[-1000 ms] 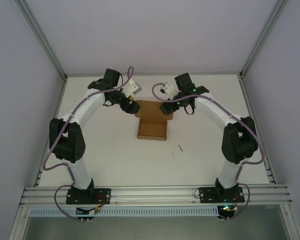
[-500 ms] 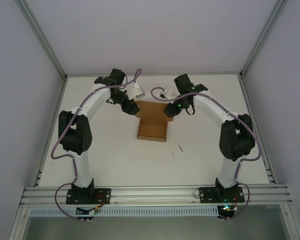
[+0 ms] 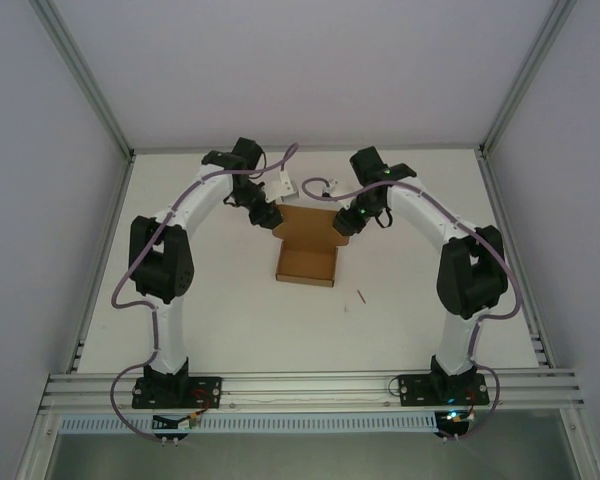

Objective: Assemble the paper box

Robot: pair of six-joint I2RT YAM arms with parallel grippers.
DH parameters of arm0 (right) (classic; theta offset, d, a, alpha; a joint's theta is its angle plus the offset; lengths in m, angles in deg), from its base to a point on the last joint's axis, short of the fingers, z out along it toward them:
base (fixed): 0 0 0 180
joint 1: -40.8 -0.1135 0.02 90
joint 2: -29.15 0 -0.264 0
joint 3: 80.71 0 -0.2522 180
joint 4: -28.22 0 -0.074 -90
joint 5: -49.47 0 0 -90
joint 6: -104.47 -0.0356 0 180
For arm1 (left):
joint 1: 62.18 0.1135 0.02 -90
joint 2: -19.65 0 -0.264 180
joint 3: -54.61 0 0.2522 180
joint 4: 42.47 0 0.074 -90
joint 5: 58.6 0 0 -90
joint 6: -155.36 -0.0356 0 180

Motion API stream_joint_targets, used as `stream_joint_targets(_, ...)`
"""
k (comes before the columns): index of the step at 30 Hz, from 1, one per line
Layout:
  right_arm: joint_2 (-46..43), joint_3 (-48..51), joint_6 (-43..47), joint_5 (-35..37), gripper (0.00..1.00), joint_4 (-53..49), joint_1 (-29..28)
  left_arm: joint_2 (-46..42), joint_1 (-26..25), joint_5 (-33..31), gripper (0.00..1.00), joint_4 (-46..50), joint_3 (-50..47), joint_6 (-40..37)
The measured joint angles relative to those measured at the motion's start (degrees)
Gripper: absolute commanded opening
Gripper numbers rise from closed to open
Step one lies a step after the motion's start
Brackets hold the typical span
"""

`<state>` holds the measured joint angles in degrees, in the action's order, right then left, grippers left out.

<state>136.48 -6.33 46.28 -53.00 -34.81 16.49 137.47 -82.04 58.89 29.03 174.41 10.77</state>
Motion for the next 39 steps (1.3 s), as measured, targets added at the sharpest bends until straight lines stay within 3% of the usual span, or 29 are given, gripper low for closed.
stream_joint_targets(3,0.66,-0.63,0.81,-0.17,0.13,-0.79,0.31,0.0,-0.04,-0.17,0.0,0.48,0.02,-0.46)
stream_joint_targets(8,0.74,-0.85,1.18,0.11,0.01,-1.36,0.35,0.0,-0.46,-1.38,0.0,-1.53,-0.02,1.44)
stream_joint_targets(13,0.72,-0.83,-3.02,3.21,0.0,0.83,0.24,-1.25,-1.09,-4.09,0.0,-7.3,-2.78,7.8)
stream_joint_targets(22,-0.22,-2.16,-30.4,15.89,0.0,8.85,-0.5,-7.17,-3.8,-9.27,0.0,-19.08,-9.4,23.39)
stream_joint_targets(28,-2.54,2.84,-47.19,22.38,0.0,16.96,-3.21,-9.27,-5.88,-18.82,0.0,-26.67,-11.78,41.35)
stream_joint_targets(33,-2.49,2.82,-54.64,26.56,0.04,19.52,-4.96,-9.66,-7.52,-26.56,0.0,-34.12,-13.33,56.17)
stream_joint_targets(39,-1.14,2.47,-61.59,31.15,0.01,20.13,-5.16,-8.81,-11.19,-33.99,0.0,-35.41,-14.01,63.71)
